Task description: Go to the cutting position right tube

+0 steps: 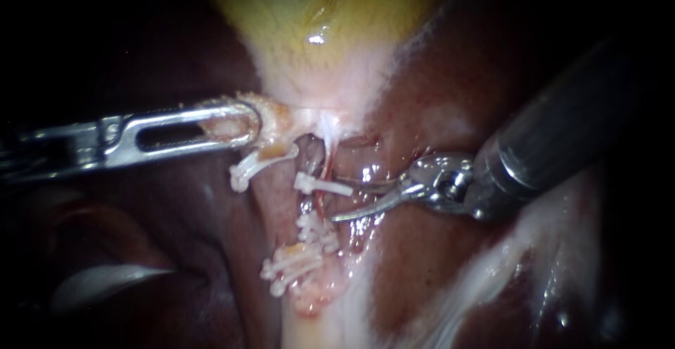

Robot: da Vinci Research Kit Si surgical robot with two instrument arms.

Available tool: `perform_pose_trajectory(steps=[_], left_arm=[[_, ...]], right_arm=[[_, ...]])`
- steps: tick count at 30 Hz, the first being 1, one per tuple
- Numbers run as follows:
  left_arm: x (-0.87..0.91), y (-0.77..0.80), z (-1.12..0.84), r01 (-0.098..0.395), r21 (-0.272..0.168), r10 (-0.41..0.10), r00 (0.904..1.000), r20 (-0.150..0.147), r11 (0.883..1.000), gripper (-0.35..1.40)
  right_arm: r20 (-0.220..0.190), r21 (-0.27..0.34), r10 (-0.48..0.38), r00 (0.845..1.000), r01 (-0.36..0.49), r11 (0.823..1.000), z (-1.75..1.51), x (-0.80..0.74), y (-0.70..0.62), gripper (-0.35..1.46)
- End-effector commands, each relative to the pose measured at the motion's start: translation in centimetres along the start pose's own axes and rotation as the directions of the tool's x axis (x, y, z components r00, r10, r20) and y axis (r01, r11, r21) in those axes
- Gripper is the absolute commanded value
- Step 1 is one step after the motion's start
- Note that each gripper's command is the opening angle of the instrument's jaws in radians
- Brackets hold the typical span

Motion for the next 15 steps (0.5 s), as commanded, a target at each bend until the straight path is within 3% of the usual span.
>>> perform_pose_trajectory(steps=[1,15], left_arm=[[0.00,0.00,0.00,0.000,0.000,0.000,1.0000,0.000,1.000,-0.35],[0.00,0.00,0.00,0.000,0.000,0.000,1.0000,0.000,1.000,-0.35]], right_arm=[[-0.010,0.002,0.003,1.000,-0.003,1.000,0.00,0.01,0.01,1.36],[-0.017,0.020,0.030,0.999,-0.030,0.999,-0.05,-0.05,0.07,1.35]])
